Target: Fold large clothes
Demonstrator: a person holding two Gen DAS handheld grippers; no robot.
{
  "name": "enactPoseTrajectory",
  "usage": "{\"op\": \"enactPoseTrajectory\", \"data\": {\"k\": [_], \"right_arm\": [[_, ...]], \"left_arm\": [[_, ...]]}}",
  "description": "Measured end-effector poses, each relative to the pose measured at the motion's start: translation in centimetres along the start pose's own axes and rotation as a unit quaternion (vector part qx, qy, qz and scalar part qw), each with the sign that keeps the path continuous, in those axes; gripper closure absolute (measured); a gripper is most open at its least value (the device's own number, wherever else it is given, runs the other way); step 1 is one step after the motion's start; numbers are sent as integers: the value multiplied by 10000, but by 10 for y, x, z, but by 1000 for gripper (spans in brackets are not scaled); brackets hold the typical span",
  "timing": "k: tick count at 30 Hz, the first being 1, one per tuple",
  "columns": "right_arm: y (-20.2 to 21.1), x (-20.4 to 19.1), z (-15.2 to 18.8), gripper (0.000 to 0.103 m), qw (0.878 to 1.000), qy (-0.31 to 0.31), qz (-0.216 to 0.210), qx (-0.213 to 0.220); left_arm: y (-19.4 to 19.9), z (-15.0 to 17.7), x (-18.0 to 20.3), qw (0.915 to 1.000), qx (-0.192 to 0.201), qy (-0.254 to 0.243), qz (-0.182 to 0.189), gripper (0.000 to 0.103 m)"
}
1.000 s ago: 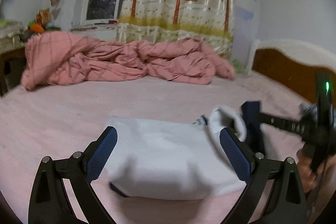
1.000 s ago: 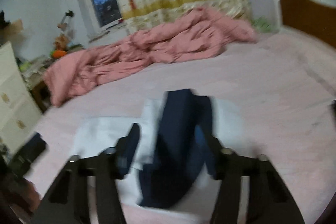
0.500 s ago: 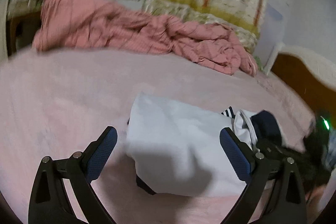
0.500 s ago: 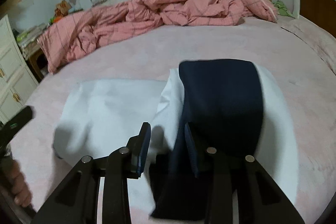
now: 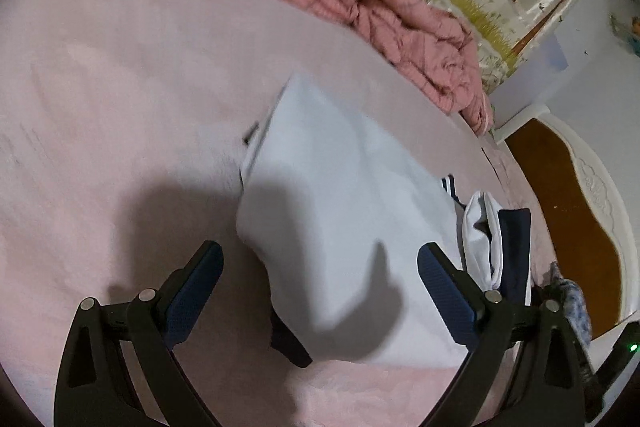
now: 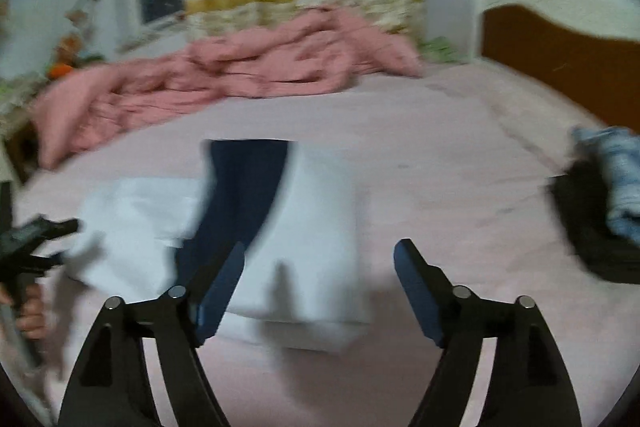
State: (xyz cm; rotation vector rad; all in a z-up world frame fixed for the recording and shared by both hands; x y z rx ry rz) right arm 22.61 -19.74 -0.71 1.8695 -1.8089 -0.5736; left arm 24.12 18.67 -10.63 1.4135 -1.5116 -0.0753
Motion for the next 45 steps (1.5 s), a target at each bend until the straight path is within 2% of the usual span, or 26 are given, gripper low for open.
{"op": "enactPoseTrajectory", "data": {"k": [2, 6, 9, 14, 16, 20, 21, 22, 23, 24, 25, 26, 30, 33, 37, 41, 45], "right_arm": [[1, 6, 5, 11, 10000, 78, 52, -14], [2, 16, 12, 11, 9998, -82, 152, -47], [0, 20, 16, 11, 9997, -117, 179, -125], [-5, 21, 18, 10, 9996, -115, 275, -21], [-5, 23, 21, 10, 9992, -66, 315, 242], [-7, 29, 30, 10, 9932, -50, 770, 875], [-9, 29, 34, 10, 9927, -50, 768, 933], [-12, 28, 37, 10, 9937, -65, 683, 887], [-12, 27, 38, 10, 9942, -67, 624, 869], [-12, 26, 37, 10, 9942, -54, 587, 899], [-10, 24, 37, 10, 9937, -23, 552, 974], [-9, 22, 37, 10, 9934, 14, 535, 1017], [-11, 16, 39, 10, 9931, 144, 578, 1013], [-16, 16, 39, 10, 9937, 164, 616, 919], [-13, 19, 38, 10, 9931, 66, 662, 967], [-1, 32, 33, 10, 9925, -87, 694, 1005], [18, 70, 18, 10, 9885, -408, 1009, 1049]], "left_arm": [[-7, 5, -1, 9997, -172, 114, 119, 6], [-10, 7, 7, 9996, -132, -246, -95, 6], [-13, 10, 6, 9995, -112, -291, -83, 5], [-16, 11, 7, 9989, -63, -465, -83, 5], [-18, 12, 9, 9981, -32, -596, -146, 5], [-22, 16, 14, 9951, 30, -920, -367, 6], [-23, 18, 15, 9940, 37, -1003, -444, 10], [-24, 19, 17, 9926, 35, -1094, -522, 33], [-24, 21, 21, 9916, 14, -1184, -514, 49], [-23, 23, 27, 9895, 72, -1332, -558, 58], [-20, 23, 31, 9875, 155, -1456, -587, 75], [-15, 23, 37, 9854, 293, -1567, -591, 82], [6, 14, 58, 9813, 782, -1689, -495, 89], [27, 8, 92, 9753, 1180, -1860, -141, 91], [47, 15, 165, 9584, 1374, -2480, 328, 92], [35, 49, 241, 9415, 1162, -3029, 914, 93], [-21, 106, 283, 9349, 540, -3373, 958, 93]]}}
Point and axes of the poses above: each gripper's, at about its wrist camera, not at the fingertips, and y roughly against the way its jaws point, x to its right, z to its underside, the point moved 7 cm from there along -y, roughly the way its jaws point, and after that the axes turned 2 degrees about z, right-handed, at the moved point
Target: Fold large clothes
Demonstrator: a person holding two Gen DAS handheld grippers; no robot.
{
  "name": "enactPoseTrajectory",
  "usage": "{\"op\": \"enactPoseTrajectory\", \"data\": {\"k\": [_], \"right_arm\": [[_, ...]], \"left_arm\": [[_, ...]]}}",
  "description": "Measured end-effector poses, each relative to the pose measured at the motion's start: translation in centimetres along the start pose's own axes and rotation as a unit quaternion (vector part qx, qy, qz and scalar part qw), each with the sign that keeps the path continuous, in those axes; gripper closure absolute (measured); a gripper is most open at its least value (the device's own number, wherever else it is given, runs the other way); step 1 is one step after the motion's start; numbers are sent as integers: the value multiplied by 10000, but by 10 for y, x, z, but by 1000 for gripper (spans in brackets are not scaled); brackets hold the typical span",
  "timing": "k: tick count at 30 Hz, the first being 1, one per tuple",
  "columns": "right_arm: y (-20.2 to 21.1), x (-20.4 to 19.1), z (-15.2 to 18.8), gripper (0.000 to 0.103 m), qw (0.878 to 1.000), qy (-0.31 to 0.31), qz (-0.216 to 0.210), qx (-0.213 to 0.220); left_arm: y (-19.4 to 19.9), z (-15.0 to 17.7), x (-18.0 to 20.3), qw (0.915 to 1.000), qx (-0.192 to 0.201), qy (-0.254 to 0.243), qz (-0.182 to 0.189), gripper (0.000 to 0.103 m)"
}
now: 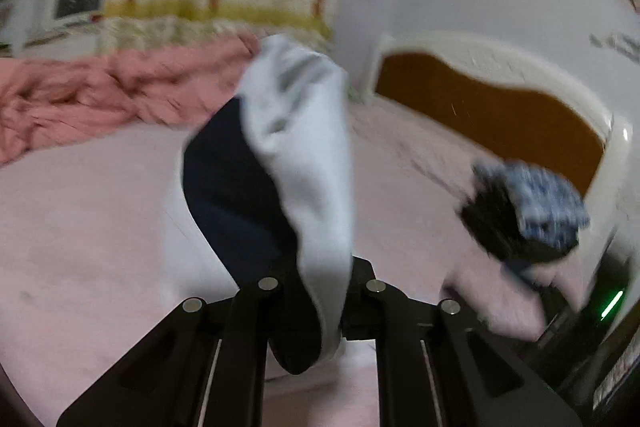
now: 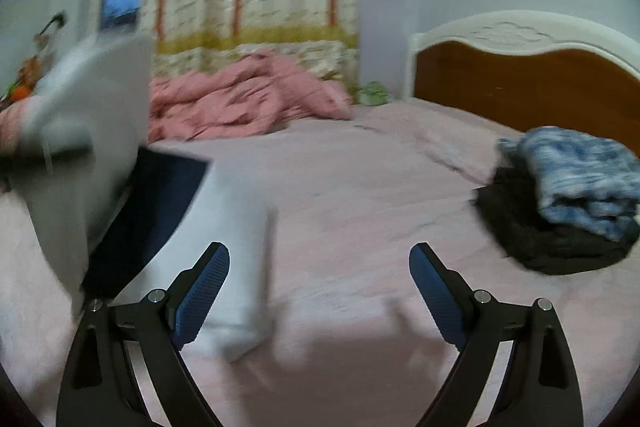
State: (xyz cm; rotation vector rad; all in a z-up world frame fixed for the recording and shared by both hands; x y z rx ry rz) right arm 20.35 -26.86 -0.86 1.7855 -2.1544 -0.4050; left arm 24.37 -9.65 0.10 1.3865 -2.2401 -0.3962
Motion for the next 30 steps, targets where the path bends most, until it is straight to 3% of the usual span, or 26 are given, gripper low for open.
{"op": "enactPoseTrajectory", "data": {"k": [3, 7, 9, 10, 11, 13, 17, 20, 23, 26, 29, 30], "right_arm": [[8, 46, -21, 10, 9987, -260, 390, 191], [10, 85, -30, 10, 9971, -573, 465, 162], [7, 94, -29, 10, 9960, -776, 426, 105], [4, 97, -28, 10, 9954, -881, 376, 45], [1, 99, -26, 10, 9947, -975, 337, -30], [-3, 97, -25, 10, 9941, -1051, 241, -120], [1, 82, -25, 10, 9965, -803, 212, -35], [4, 63, -27, 10, 9982, -598, 91, 2], [8, 32, -31, 10, 9974, -436, -557, -116], [13, -6, -36, 10, 9900, -306, -1357, -239], [19, -48, -34, 10, 9659, -393, -2491, -583], [20, -59, -33, 12, 9591, -387, -2731, -641]], "left_arm": [[-33, 38, 19, 9993, -370, -43, -4, 93], [-48, 71, 29, 9981, -564, -257, -17, 90], [-44, 68, 31, 9979, -571, -181, 261, 66], [-43, 66, 35, 9970, -599, -124, 474, 48], [-39, 64, 37, 9962, -598, -92, 620, 45], [-23, 61, 41, 9968, -488, -160, 612, 44], [22, 55, 35, 9984, 31, 3, 557, 31], [45, 48, 2, 9986, 334, 392, 77, 31], [53, 41, -43, 9947, 435, 758, -549, 27], [41, 45, -85, 9887, 195, 1266, -781, 27], [36, 60, -109, 9800, 145, 1279, -1517, 28], [33, 66, -111, 9802, 55, 1238, -1543, 29]]}}
Point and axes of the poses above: each gripper's, at about its wrist camera, not at the fingertips, and y roughly against the way its jaws point, x to its right, z to its underside, the point moved 7 cm from there along -y, roughly the way its jaws point, and after that the axes turned 2 degrees about z, right-handed, at the moved point
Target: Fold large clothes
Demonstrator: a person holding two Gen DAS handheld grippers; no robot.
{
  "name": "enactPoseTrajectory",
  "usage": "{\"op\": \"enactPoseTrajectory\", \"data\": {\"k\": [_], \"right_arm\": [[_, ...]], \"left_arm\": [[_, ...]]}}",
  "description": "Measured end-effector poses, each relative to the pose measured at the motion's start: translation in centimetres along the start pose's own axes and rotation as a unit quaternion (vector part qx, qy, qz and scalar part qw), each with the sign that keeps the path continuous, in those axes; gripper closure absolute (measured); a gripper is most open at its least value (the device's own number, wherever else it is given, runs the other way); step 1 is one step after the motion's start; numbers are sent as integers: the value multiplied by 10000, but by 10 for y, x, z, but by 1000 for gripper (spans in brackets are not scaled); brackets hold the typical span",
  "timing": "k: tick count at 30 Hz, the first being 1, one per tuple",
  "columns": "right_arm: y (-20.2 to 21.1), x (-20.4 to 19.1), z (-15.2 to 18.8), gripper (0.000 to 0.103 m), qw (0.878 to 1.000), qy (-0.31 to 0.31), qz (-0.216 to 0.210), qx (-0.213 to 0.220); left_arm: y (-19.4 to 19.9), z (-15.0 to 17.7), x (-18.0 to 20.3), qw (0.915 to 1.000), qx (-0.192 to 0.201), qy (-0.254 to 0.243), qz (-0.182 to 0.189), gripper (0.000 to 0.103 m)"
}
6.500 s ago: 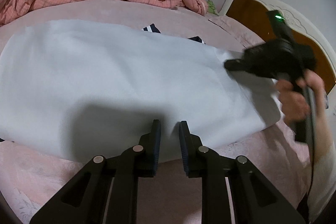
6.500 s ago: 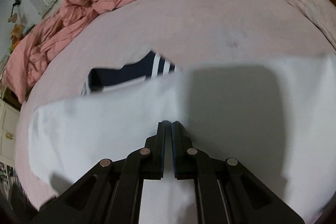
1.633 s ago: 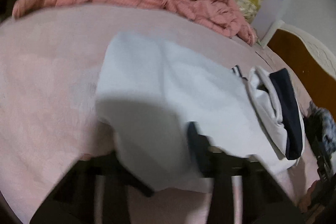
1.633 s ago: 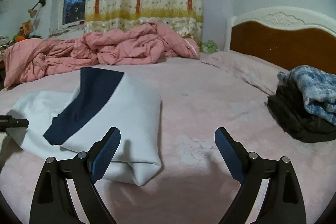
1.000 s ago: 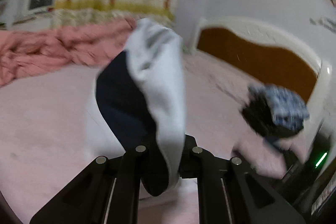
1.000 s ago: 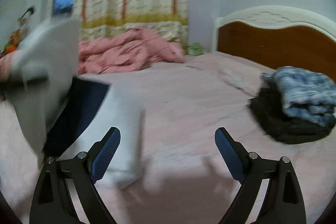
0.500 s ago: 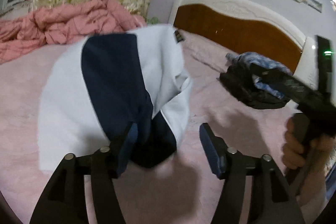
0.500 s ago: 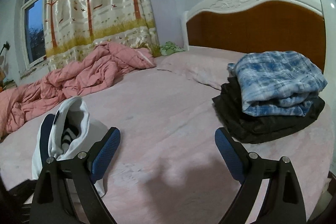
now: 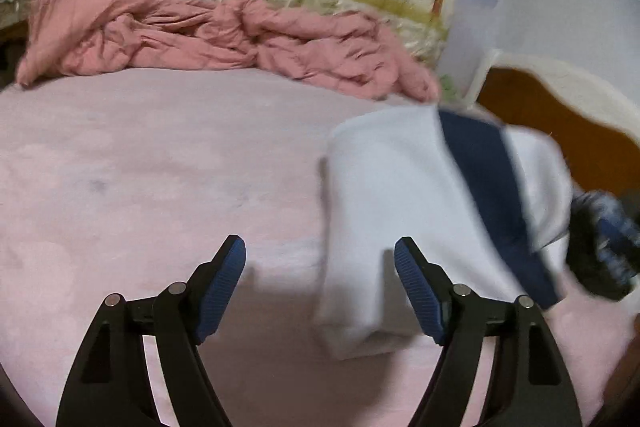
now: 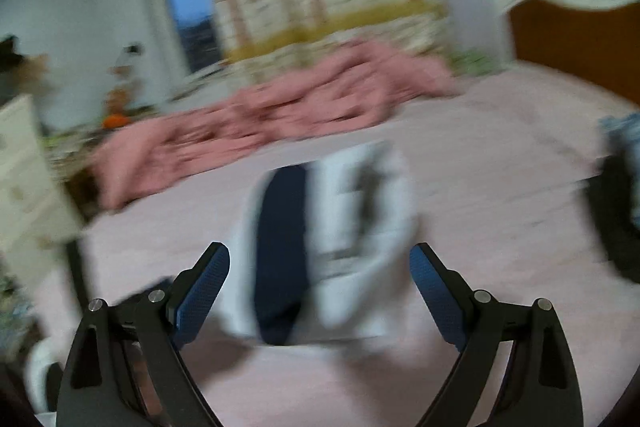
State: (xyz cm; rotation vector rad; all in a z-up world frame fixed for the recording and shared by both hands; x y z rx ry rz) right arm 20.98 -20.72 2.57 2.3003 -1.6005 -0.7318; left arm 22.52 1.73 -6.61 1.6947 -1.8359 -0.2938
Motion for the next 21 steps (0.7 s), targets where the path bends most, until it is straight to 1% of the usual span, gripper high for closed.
{"op": "enactPoseTrajectory", "data": {"k": [1, 2, 3, 4, 6, 7, 8, 9, 10, 11, 12, 14, 17, 19, 21], "right_arm": [[-6, -9, 2, 15, 9998, 30, -169, -38], [-14, -16, 2, 21, 9996, 93, -257, -92], [-24, -20, 3, 27, 9994, 147, -238, -192], [-37, -20, 4, 31, 9992, 151, -140, -329], [-57, -17, 6, 43, 9985, 84, -26, -545], [-71, -13, 8, 46, 9978, 46, 102, -647], [-78, -9, 9, 56, 9973, 26, 213, -701], [-87, -4, 10, 71, 9965, 14, 326, -766], [-95, 0, 11, 77, 9957, 3, 388, -840], [-99, 2, 10, 90, 9953, -3, 392, -885], [-101, 6, 9, 96, 9955, 7, 361, -879], [-96, 11, 6, 96, 9964, 11, 479, -703], [-88, 25, 5, 97, 9949, -214, 745, -643], [-83, 34, 7, 97, 9937, -295, 892, -616], [-84, 43, 13, 97, 9921, -236, 1060, -631]], "left_arm": [[-3, 6, 1, 9999, -78, 10, 103, 29], [-6, 9, 2, 9998, -130, 26, 155, 29], [-6, 10, 2, 9998, -128, 22, 176, 29], [-4, 10, 2, 9998, -91, 13, 194, 29], [-3, 7, 4, 9996, -39, -11, 288, 29], [1, 8, 5, 9994, -9, -51, 343, 29], [5, 9, 6, 9992, 11, -94, 396, 29], [6, 9, 9, 9988, 21, -152, 458, 29], [6, 8, 13, 9986, 24, -190, 498, 29], [6, 7, 16, 9984, 32, -204, 530, 29], [7, 5, 17, 9981, 48, -190, 580, 28], [8, 0, 17, 9978, 77, -111, 656, 28], [6, -11, 18, 9965, 35, 115, 822, 28], [3, -18, 19, 9947, -77, 308, 982, 28], [-3, -22, 22, 9931, -259, 402, 1067, 28]]}}
Point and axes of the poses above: each gripper's, at about its wrist camera, not at the fingertips, and y roughly against the way its jaws point, x to its right, z to its underside, the point moved 7 cm from there along -y, roughly the way its jaws point, and after that the axes turned 2 degrees about z, right-handed, at the moved point
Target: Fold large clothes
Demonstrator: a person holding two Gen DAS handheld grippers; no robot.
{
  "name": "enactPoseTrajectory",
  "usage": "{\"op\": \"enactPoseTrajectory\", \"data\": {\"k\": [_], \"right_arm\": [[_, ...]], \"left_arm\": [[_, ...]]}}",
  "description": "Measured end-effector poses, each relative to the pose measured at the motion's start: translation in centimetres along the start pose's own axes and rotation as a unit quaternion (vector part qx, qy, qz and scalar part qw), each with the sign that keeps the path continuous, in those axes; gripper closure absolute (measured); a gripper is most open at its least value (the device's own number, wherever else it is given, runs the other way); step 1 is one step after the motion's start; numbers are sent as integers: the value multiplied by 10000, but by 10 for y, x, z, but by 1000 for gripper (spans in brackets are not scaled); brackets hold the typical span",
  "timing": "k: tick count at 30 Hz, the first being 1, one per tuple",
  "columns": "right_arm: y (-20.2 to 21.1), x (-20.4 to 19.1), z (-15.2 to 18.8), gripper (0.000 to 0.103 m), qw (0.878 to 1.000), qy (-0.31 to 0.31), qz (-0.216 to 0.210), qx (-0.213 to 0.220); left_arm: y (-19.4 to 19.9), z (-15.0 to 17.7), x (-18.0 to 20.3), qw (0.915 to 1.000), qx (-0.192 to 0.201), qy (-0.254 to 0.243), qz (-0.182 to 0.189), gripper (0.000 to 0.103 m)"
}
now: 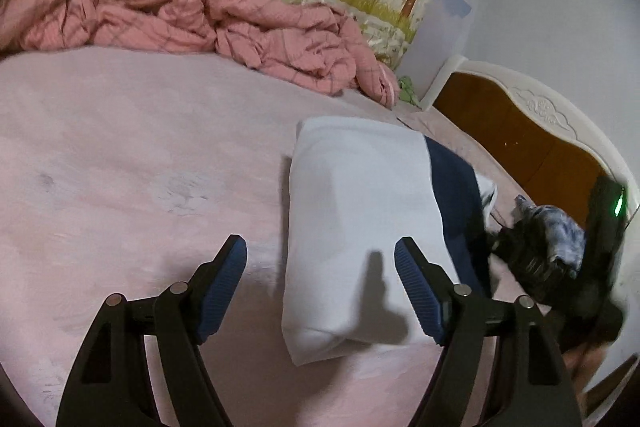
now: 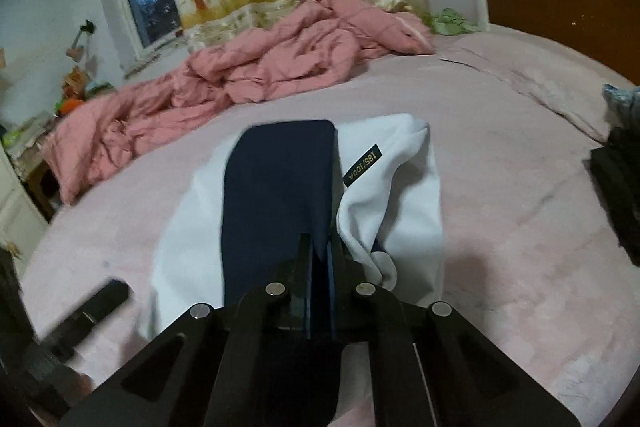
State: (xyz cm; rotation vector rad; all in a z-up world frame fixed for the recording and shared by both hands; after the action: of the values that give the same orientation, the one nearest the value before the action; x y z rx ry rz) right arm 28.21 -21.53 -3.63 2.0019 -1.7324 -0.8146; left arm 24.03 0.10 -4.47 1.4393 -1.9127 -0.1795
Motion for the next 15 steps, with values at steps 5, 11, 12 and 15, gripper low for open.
{"op": "enactPoseTrajectory", "data": {"k": [5, 11, 12, 15], "right_arm": [[-22, 15, 10, 97, 9997, -160, 118, -163], [-13, 9, 6, 85, 9998, 46, 33, -206], [-13, 8, 6, 81, 9997, 33, 62, -252], [-7, 5, 6, 47, 9995, 60, 178, -258]], "left_arm": [[-33, 4, 6, 9980, -620, -134, 26, 24], [-32, 5, 4, 9986, -493, -165, -7, 24], [-32, 5, 4, 9986, -485, -197, -22, 24], [-29, 2, 6, 9986, -467, -234, -51, 24]]}}
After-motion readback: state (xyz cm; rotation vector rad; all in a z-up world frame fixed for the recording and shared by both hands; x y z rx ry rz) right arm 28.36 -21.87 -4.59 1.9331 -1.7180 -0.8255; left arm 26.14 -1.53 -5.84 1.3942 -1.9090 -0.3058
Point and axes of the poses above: each gripper's, at about its wrist camera, not at the fingertips, and y roughly against the way its jaws point, x to its right, z to its underside, the point moved 7 cm from there along -y, roughly the way its jaws point, and after that the axes turned 2 degrees about z, right-handed, at the moved point
